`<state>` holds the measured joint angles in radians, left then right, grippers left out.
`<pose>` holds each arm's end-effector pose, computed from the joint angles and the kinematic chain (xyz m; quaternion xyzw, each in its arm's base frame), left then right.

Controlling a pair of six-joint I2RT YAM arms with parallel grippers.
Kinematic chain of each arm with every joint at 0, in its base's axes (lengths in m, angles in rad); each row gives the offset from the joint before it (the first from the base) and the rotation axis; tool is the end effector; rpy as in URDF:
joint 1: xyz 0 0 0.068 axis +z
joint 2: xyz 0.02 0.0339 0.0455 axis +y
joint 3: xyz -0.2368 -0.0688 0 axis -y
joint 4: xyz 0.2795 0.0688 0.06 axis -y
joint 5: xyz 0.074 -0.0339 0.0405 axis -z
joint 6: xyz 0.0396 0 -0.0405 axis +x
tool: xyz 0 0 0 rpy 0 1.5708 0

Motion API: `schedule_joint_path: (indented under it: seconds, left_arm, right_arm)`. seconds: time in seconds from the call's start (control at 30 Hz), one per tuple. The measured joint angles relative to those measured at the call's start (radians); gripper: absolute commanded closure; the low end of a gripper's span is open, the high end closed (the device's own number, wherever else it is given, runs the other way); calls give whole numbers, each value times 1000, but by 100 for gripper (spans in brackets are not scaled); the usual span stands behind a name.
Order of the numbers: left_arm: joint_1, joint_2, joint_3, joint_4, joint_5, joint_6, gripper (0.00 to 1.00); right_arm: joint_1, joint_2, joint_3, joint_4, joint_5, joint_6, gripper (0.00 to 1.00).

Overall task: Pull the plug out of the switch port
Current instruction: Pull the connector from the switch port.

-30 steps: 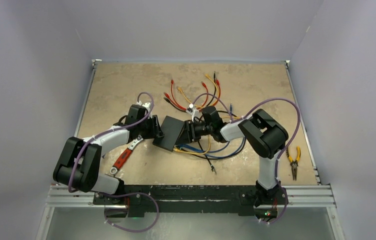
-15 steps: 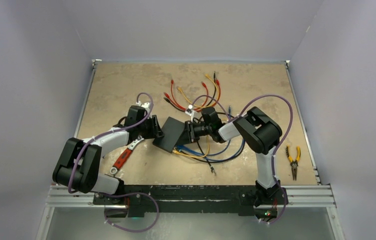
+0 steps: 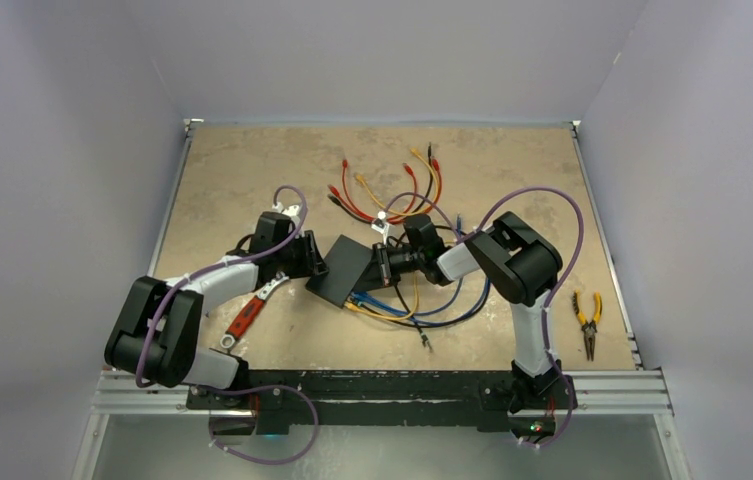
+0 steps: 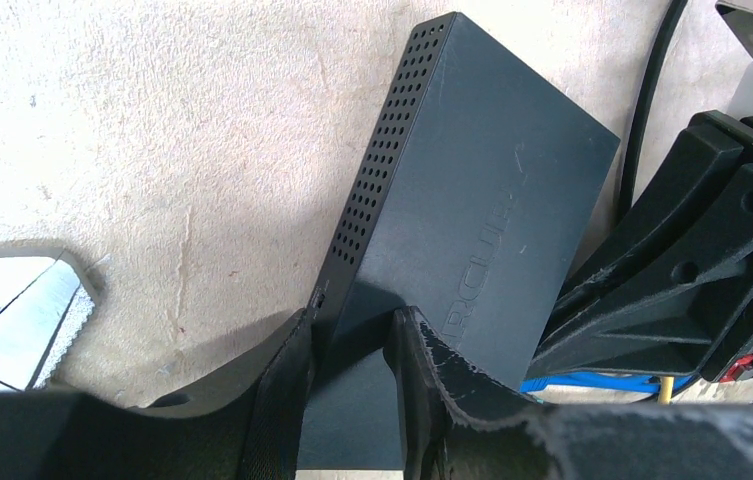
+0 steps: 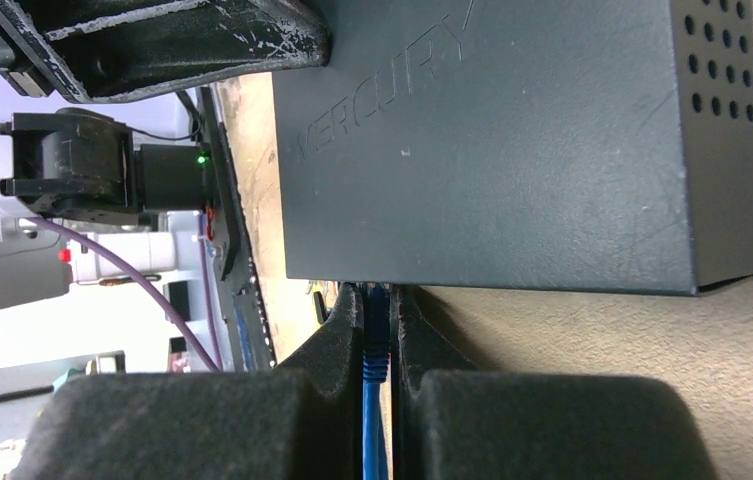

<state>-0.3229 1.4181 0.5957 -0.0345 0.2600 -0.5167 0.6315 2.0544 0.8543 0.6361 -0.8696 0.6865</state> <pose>0.2733 -0.1022 0.0987 -0.0448 0.9291 -0.2521 0.2669 0.2819 0.2437 0.0312 -0.1813 0.7997 0.5596 0.1200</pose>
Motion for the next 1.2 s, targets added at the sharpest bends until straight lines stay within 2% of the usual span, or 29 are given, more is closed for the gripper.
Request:
schedule_joint_path:
  seconds: [0.43, 0.7, 0.83, 0.93, 1.2]
  left_arm:
    - [-18, 49, -5, 56, 6, -46, 80]
    - [-23, 56, -10, 84, 16, -58, 81]
    - [-34, 48, -2, 70, -1, -60, 68]
    - [-71, 40, 31, 10, -70, -59, 58]
    - [-273, 16, 147, -239, -411, -48, 48]
  right_arm:
    - [-60, 0, -63, 76, -49, 2, 100]
    - [-77, -2, -84, 100, -66, -6, 100]
    - [-80, -3, -85, 96, -69, -16, 100]
    - [-81, -4, -80, 82, -69, -26, 100]
    - [-86, -7, -45, 0, -87, -62, 100]
